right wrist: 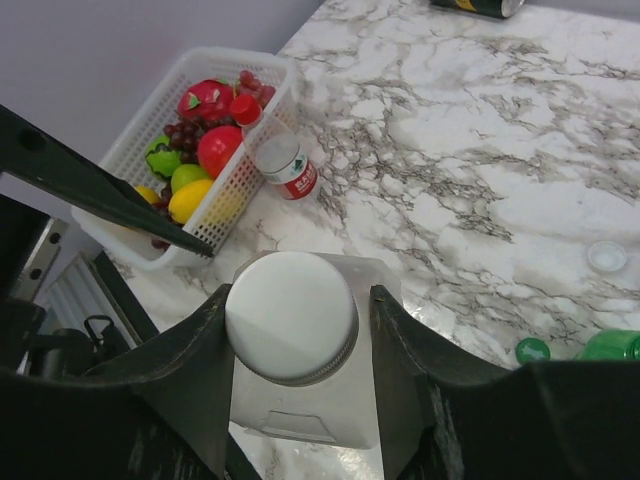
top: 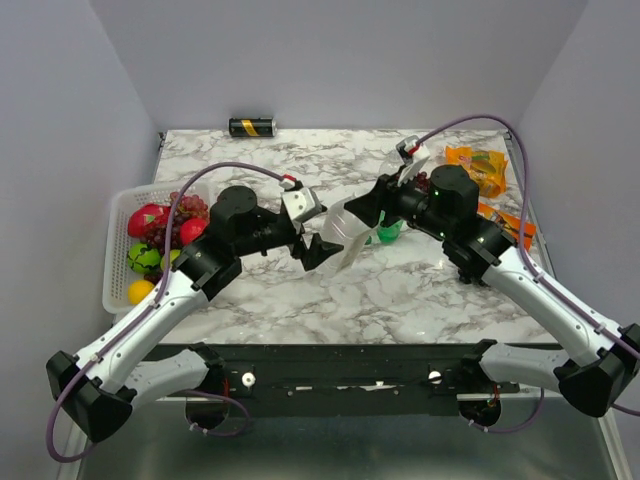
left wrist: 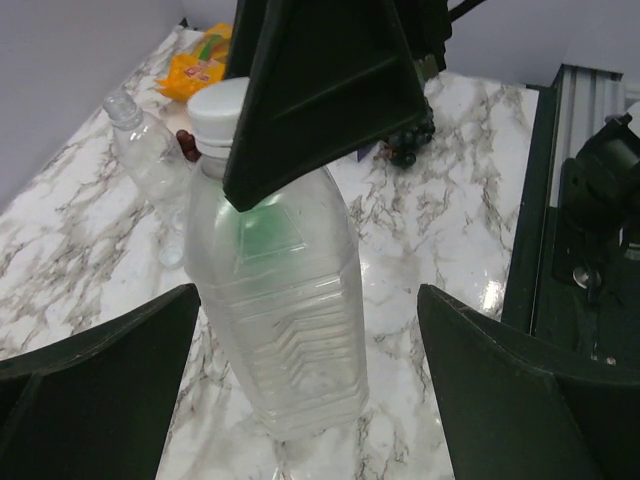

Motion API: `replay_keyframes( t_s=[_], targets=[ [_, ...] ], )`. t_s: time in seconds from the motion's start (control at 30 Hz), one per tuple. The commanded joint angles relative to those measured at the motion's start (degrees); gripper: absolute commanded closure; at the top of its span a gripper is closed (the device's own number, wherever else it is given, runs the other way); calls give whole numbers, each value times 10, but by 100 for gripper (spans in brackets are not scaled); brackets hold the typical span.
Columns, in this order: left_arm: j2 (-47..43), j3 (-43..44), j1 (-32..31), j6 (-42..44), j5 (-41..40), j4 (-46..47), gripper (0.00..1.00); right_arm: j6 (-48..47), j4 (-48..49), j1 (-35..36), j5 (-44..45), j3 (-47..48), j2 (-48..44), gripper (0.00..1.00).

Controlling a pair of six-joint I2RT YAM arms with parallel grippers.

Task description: Unscrew the bottle caps

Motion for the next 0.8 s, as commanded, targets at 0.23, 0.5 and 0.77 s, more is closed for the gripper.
replay_keyframes(
  t_s=[0.23,0.5,0.77],
  targets=[
    [65,-12,-109,53,-199,-34,1,84,104,-2,-6,-67,-74,99],
    [93,-35,-140,29,-303,4,1,95,135,-2,-3,-80,-80,99],
    [110,-50,-141,7,-298,31,1,107,141,-2,-23,-86,-88,99]
  ],
)
